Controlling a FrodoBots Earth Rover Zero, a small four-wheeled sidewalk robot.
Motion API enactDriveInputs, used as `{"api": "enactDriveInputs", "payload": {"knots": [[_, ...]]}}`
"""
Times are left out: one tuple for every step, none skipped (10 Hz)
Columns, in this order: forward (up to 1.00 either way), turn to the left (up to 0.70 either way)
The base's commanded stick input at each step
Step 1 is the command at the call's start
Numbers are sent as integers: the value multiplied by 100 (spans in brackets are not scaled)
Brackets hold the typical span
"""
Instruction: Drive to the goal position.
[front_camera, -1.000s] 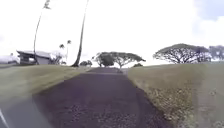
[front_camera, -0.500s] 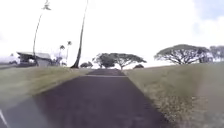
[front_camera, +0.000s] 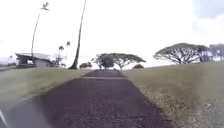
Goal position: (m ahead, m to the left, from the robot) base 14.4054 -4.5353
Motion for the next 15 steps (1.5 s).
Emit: {"api": "enactDriveInputs", "payload": {"knots": [[85, 0], [85, 0], [85, 0], [85, 0], [85, 0], [85, 0], [85, 0], [85, 0], [85, 0], [85, 0], [85, 0], [85, 0], [85, 0], [85, 0], [85, 0]]}}
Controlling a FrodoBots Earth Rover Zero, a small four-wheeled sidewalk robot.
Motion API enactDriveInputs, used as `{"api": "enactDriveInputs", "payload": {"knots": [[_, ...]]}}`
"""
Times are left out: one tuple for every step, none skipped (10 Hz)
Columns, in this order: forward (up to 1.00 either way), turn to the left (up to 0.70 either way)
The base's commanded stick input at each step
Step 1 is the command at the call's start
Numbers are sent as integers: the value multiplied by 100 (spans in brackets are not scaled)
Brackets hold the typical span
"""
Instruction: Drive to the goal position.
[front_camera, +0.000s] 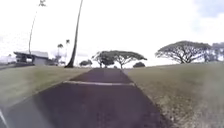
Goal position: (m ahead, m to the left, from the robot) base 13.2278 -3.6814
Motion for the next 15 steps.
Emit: {"api": "enactDriveInputs", "payload": {"knots": [[85, 0], [85, 0], [85, 0], [85, 0], [85, 0], [85, 0], [85, 0], [85, 0], [85, 0], [85, 0], [85, 0], [85, 0], [85, 0], [85, 0], [85, 0]]}}
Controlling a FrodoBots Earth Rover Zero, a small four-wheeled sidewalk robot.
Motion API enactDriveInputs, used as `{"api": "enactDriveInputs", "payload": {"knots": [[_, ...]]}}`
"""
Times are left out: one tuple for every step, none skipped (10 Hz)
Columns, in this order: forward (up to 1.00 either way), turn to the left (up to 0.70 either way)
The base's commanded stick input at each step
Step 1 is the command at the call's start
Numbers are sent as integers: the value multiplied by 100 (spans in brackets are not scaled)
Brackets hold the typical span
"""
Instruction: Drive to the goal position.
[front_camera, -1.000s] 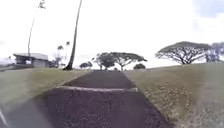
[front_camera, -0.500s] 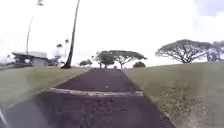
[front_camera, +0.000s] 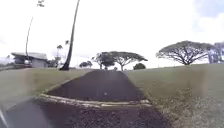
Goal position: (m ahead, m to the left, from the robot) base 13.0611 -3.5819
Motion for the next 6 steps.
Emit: {"api": "enactDriveInputs", "payload": {"knots": [[85, 0], [85, 0], [85, 8], [85, 27], [85, 17], [85, 0]]}}
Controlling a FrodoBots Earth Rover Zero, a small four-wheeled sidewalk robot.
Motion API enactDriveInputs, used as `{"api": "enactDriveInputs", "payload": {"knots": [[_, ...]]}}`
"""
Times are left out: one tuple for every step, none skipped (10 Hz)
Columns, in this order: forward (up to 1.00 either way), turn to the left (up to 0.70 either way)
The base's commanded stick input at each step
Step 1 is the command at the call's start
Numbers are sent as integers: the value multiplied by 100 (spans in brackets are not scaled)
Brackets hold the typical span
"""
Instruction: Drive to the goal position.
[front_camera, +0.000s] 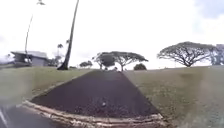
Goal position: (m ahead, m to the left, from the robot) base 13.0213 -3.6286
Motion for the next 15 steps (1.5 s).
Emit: {"api": "enactDriveInputs", "payload": {"knots": [[85, 0], [85, 0], [85, 0], [85, 0], [85, 0], [84, 0], [81, 0], [78, 0], [77, 0], [83, 0], [85, 0], [85, 0], [85, 0], [85, 0], [85, 0]]}}
